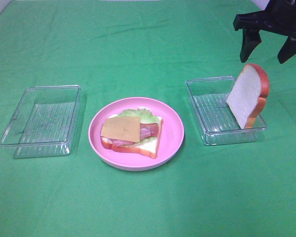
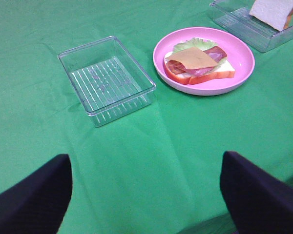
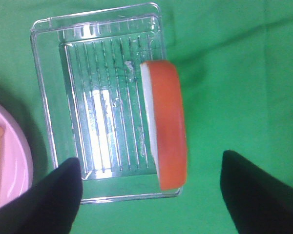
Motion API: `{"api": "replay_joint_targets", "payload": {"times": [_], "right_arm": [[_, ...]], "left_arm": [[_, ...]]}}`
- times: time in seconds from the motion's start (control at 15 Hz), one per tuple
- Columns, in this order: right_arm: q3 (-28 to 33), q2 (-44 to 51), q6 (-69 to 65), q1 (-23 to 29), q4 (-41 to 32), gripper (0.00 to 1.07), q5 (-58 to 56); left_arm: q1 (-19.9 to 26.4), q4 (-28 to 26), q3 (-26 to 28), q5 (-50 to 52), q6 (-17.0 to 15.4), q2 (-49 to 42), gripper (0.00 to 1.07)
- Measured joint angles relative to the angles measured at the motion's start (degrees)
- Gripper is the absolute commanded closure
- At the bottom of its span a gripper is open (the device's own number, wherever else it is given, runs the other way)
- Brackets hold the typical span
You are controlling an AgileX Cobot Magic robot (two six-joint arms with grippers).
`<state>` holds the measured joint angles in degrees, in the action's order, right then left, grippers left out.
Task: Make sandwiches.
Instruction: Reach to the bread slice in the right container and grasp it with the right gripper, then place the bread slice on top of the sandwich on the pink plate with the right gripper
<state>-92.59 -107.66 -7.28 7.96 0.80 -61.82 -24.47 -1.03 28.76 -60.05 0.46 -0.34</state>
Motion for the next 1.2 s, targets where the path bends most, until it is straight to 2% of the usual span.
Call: {"api": "replay_joint_targets", "payload": {"times": [0.27,0.33,0.4,0.53,0.67,0.93,1.2], "right_arm": [[0.0,-4.9,0.2,0.0,1.8,0.36,0.1],[0.0,-6.6,0.2,0.0,2.0,0.52,0.1],[0.0,-6.6,0.2,0.0,2.0,0.52,0.1],[0.0,-7.6,0.2,0.0,1.9,0.83,0.1],[0.0,-7.6,0.2,0.0,1.8,1.07,0.1],[0.0,-7.4,0.2,0.0,1.8,1.07,0.1],[0.0,-2.5,0.3,0.0,0.1,1.07,0.3]], "left_arm": [[0.0,0.0,0.0,0.0,0.0,0.0,0.27],[0.0,0.0,0.0,0.0,0.0,0.0,0.27],[0.0,0.0,0.0,0.0,0.0,0.0,0.27],[0.0,0.0,0.0,0.0,0.0,0.0,0.27],[0.0,0.0,0.0,0.0,0.0,0.0,0.27],[0.0,0.0,0.0,0.0,0.0,0.0,0.27],[0.0,0.0,0.0,0.0,0.0,0.0,0.27]]}}
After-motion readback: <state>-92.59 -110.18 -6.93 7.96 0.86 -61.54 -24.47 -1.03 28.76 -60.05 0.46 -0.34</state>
